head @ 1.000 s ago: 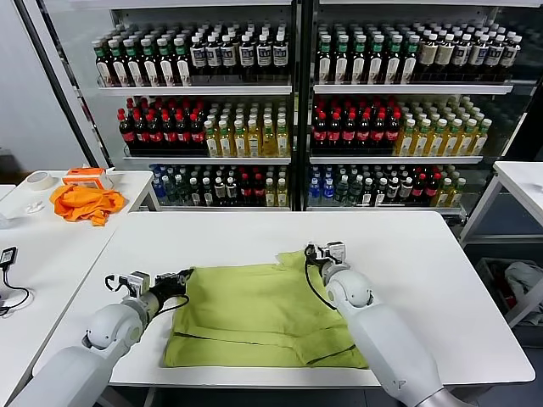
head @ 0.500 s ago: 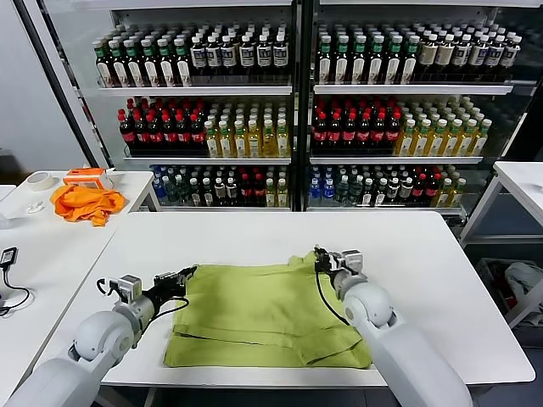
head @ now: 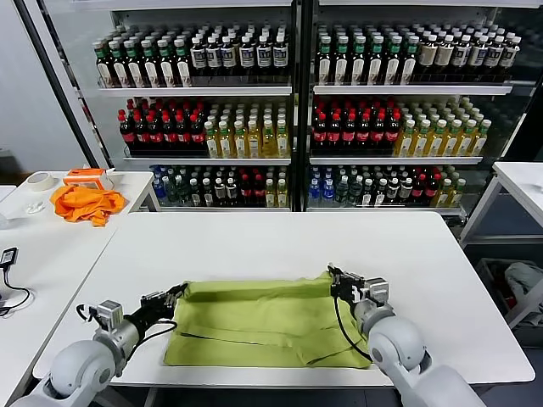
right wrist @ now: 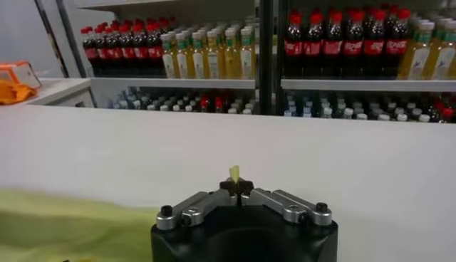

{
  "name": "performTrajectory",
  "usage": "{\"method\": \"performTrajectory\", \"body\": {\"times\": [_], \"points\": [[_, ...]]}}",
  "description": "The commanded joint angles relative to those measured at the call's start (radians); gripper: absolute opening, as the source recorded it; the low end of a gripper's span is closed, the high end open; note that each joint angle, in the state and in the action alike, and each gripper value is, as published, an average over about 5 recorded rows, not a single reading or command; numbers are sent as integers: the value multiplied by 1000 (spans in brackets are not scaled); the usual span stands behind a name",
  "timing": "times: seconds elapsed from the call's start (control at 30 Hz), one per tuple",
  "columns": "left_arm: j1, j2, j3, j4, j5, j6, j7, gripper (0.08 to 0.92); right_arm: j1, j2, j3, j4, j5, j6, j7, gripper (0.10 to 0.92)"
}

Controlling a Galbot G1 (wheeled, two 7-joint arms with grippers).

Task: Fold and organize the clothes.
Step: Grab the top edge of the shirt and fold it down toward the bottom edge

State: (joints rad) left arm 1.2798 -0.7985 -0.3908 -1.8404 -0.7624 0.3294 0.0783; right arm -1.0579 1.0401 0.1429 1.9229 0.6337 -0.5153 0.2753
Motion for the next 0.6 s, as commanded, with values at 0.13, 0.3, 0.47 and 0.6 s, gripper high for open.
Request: {"method": "performTrajectory", "body": {"times": [0.13,0.3,0.47,0.6], "points": [[103,7,-56,-33,10,-10,9,84,-123,-29,40,114,-36,-31,14,105],[99,11,-47,-29,13,-11,13,84,-139,-33,55,120,-36,-34,10,105],[101,10,-40,-27,17,-12,16,84,-140,-29,51,110,-39,-33,5,105],[114,14,-51,-35,17,-12,17,84,-132,-28,51,94,-44,-30,1,105]]}}
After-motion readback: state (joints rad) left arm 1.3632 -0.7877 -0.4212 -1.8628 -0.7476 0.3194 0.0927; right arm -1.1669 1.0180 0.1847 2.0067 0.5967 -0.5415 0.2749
